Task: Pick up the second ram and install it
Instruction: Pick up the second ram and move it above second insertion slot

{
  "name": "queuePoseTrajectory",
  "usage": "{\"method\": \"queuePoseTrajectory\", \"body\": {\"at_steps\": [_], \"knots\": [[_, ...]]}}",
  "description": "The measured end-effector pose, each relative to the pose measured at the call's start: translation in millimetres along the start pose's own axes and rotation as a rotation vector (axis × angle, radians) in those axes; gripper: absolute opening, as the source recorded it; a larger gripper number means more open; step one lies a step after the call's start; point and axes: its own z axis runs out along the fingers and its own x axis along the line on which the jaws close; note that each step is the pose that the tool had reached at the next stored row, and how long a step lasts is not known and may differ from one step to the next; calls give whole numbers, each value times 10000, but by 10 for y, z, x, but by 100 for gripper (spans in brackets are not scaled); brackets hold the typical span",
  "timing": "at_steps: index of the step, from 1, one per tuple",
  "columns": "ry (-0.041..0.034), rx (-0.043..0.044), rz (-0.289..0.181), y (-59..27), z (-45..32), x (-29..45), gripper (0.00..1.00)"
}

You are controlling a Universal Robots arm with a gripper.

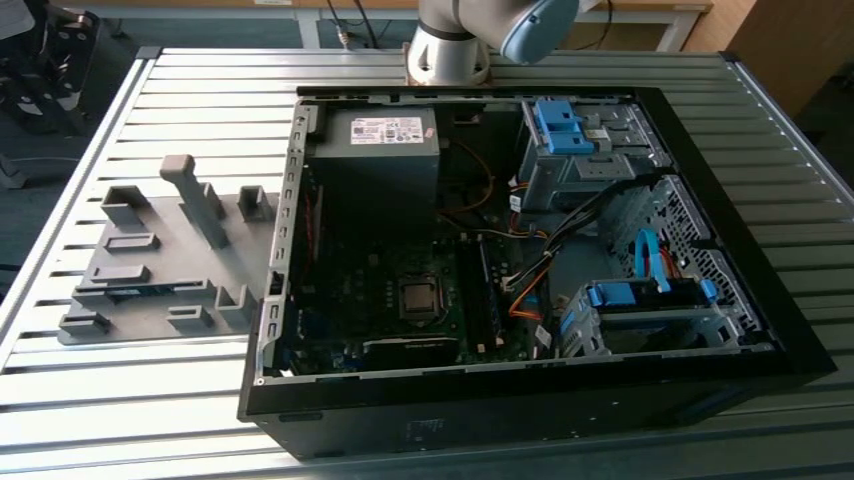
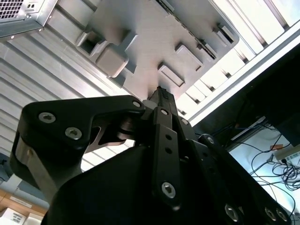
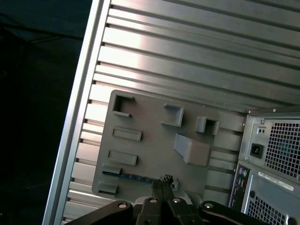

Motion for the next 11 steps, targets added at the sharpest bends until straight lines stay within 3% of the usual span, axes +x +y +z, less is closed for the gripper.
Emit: {"method": "queuePoseTrajectory", "body": {"at_steps": [11], "knots": [[9, -7, -260, -4, 0, 1, 11]]}}
